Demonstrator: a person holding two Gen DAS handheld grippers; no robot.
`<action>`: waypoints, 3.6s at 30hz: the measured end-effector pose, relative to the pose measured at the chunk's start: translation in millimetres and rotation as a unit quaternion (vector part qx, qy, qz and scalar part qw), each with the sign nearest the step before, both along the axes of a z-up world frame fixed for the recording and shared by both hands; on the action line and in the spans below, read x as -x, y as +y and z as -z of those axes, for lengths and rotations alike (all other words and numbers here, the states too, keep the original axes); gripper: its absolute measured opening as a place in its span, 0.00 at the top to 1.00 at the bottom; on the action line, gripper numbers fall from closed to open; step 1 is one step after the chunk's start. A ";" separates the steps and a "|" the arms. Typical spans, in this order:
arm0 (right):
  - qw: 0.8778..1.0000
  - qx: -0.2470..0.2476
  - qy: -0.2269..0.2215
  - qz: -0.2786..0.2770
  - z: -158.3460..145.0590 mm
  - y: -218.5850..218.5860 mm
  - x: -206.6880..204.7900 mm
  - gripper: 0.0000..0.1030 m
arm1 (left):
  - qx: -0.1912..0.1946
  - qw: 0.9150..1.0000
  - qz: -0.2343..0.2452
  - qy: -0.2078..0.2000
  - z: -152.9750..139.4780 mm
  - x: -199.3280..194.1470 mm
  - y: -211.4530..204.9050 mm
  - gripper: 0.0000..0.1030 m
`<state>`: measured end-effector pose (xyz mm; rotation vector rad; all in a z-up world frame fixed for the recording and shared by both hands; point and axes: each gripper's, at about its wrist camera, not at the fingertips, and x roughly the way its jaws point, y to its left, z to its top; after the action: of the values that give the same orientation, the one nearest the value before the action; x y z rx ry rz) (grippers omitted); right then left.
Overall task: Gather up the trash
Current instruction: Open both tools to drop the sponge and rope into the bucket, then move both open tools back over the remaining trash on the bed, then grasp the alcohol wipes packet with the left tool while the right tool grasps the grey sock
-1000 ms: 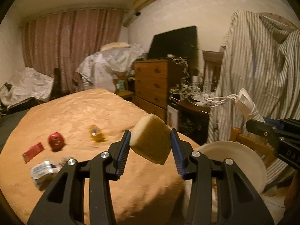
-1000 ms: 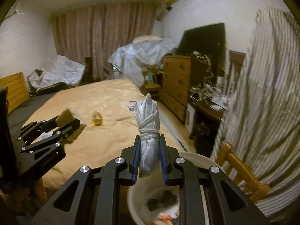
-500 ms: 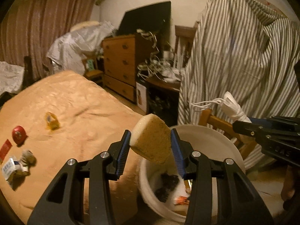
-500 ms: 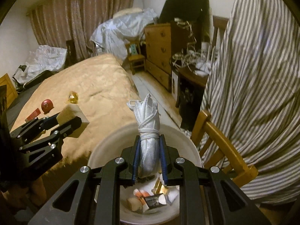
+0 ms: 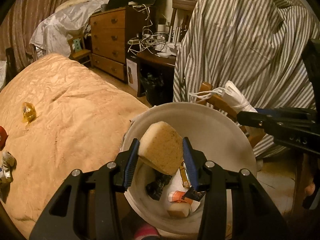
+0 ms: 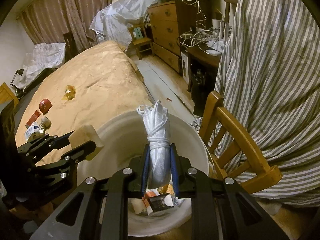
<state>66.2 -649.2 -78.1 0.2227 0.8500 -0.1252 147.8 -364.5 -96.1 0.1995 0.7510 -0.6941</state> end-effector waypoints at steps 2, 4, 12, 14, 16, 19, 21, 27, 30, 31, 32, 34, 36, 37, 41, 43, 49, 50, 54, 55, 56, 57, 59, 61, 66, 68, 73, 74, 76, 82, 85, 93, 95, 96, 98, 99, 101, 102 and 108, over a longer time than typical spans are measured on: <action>1.000 -0.001 0.002 -0.001 3.2 -0.4 -0.2 0.80 | 0.000 1.000 0.000 -0.002 -1.1 1.3 0.5 0.59; 1.000 -0.001 0.002 -0.002 3.4 2.8 1.0 0.80 | 0.001 1.000 0.000 -0.003 -2.4 0.9 0.3 0.59; 1.000 -0.001 -0.003 -0.001 0.6 6.4 -1.0 0.80 | 0.001 1.000 -0.003 -0.004 -3.4 0.8 -0.5 0.59; 1.000 -0.001 -0.003 -0.002 0.5 6.2 -1.4 0.80 | 0.001 1.000 -0.003 -0.005 -3.2 0.8 -0.3 0.59; 1.000 -0.001 -0.003 -0.001 -0.1 5.4 -0.6 0.80 | 0.001 1.000 -0.002 -0.004 -3.5 0.5 -1.0 0.59; 1.000 -0.002 -0.003 -0.001 -0.5 5.4 -0.8 0.80 | 0.001 1.000 -0.003 -0.005 -4.2 0.4 -1.8 0.59; 1.000 -0.001 -0.002 -0.001 -0.4 5.4 -1.1 0.80 | 0.000 1.000 -0.003 -0.005 -4.0 0.6 -2.1 0.58; 1.000 -0.009 -0.010 0.001 -1.3 5.0 0.3 0.64 | -0.009 1.000 -0.005 -0.010 -1.5 1.3 -1.9 0.37; 1.000 -0.012 -0.013 0.004 -1.1 4.4 1.9 0.64 | -0.011 1.000 -0.004 -0.006 0.7 -0.1 -0.7 0.37; 1.000 -0.012 -0.014 0.005 -1.0 3.9 2.4 0.64 | -0.012 1.000 -0.004 -0.006 1.2 0.5 -0.7 0.37; 1.000 -0.013 -0.015 0.005 -1.1 5.0 3.0 0.64 | -0.012 1.000 -0.004 -0.006 1.4 0.9 -0.6 0.37; 1.000 -0.013 -0.015 0.005 -0.8 4.1 3.5 0.64 | -0.011 1.000 -0.005 -0.007 0.8 1.0 -0.5 0.37; 1.000 -0.013 -0.016 0.005 -1.4 3.9 3.4 0.64 | -0.010 1.000 -0.004 -0.008 -0.6 2.0 -0.2 0.37; 1.000 -0.013 -0.018 0.004 -2.1 4.6 4.0 0.64 | -0.010 1.000 -0.004 -0.009 -0.1 1.9 0.6 0.37; 0.999 -0.003 -0.031 -0.004 -9.7 15.1 5.5 0.64 | -0.007 1.000 -0.009 -0.008 1.2 1.1 10.9 0.37; 0.999 0.003 -0.046 -0.016 -15.4 28.8 6.4 0.64 | -0.006 1.000 -0.018 -0.009 2.4 -0.3 22.8 0.37; 0.994 0.009 -0.075 -0.077 -22.7 93.1 -4.5 0.64 | -0.003 0.998 -0.060 -0.014 5.3 -10.9 81.6 0.37; 0.993 0.008 -0.076 -0.086 -22.7 102.6 -7.6 0.64 | -0.002 0.998 -0.068 -0.013 5.5 -13.4 91.9 0.37; 0.987 -0.005 -0.080 -0.138 -17.6 159.3 -27.6 0.63 | -0.003 0.992 -0.123 -0.014 10.4 -31.5 157.3 0.37; 0.985 -0.008 -0.075 -0.154 -12.6 177.5 -35.3 0.63 | -0.005 0.990 -0.141 -0.012 13.1 -36.9 175.1 0.37; 0.983 -0.010 -0.071 -0.167 -7.9 193.8 -41.8 0.63 | -0.005 0.987 -0.158 -0.008 15.5 -41.2 192.1 0.37; 0.982 -0.012 -0.067 -0.178 -4.4 206.8 -48.2 0.63 | -0.008 0.983 -0.185 -0.005 20.7 -48.2 218.5 0.37; 0.977 -0.017 -0.057 -0.203 4.0 238.5 -61.5 0.63 | -0.014 0.976 -0.215 -0.003 26.5 -55.3 250.8 0.37; 0.973 -0.022 -0.050 -0.222 10.8 265.9 -72.6 0.63 | -0.022 0.968 -0.249 0.001 35.4 -61.1 290.3 0.37; 0.966 -0.034 -0.037 -0.254 24.2 314.4 -95.1 0.63 | -0.036 0.951 -0.306 0.004 45.7 -68.0 368.9 0.37; 0.963 -0.039 -0.029 -0.265 29.6 330.4 -103.4 0.63 | -0.040 0.949 -0.312 -0.003 45.7 -69.7 391.8 0.37; 0.958 -0.045 -0.009 -0.284 47.3 362.4 -121.7 0.62 | -0.044 0.954 -0.296 -0.028 38.6 -75.3 427.0 0.32; 0.957 -0.046 -0.006 -0.286 50.2 364.9 -125.1 0.62 | -0.048 0.955 -0.289 -0.043 34.8 -77.1 430.2 0.28; 0.956 -0.050 0.000 -0.289 57.2 370.4 -130.6 0.58 | -0.061 0.961 -0.263 -0.063 30.5 -81.8 428.1 0.23; 0.952 -0.054 0.013 -0.300 69.2 384.3 -148.5 0.56 | -0.122 0.979 -0.151 -0.059 35.1 -109.1 411.5 0.18; 0.948 -0.049 0.017 -0.315 70.4 397.1 -159.9 0.56 | -0.147 0.978 -0.137 -0.062 35.6 -122.4 412.5 0.21; 0.940 -0.045 0.025 -0.337 73.4 422.8 -201.2 0.56 | -0.163 0.981 -0.107 -0.021 56.2 -141.1 414.8 0.41; 0.939 -0.045 0.025 -0.341 74.6 432.4 -213.7 0.56 | -0.159 0.981 -0.109 -0.015 60.5 -141.5 416.4 0.46; 0.938 -0.046 0.025 -0.343 74.9 438.2 -221.4 0.56 | -0.155 0.981 -0.112 -0.016 61.8 -141.5 418.0 0.48; 0.936 -0.045 0.023 -0.349 74.3 448.9 -234.4 0.56 | -0.144 0.982 -0.119 -0.013 62.7 -141.5 421.6 0.54; 0.935 -0.045 0.021 -0.352 73.2 454.4 -242.2 0.56 | -0.132 0.983 -0.124 -0.012 61.8 -141.1 425.4 0.56; 0.933 -0.046 0.019 -0.355 72.1 462.4 -255.6 0.53 | -0.123 0.984 -0.129 -0.012 60.4 -140.4 428.3 0.59; 0.933 -0.045 0.018 -0.357 71.7 466.7 -263.7 0.49 | -0.118 0.984 -0.134 -0.014 59.1 -138.8 430.6 0.60; 0.934 -0.059 0.022 -0.351 75.6 486.8 -302.2 0.40 | -0.084 0.982 -0.166 -0.019 48.5 -132.8 441.0 0.65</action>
<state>368.4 -162.3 -153.7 0.0183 0.9375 0.5944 280.6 76.5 -144.6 0.2347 0.7833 -0.3098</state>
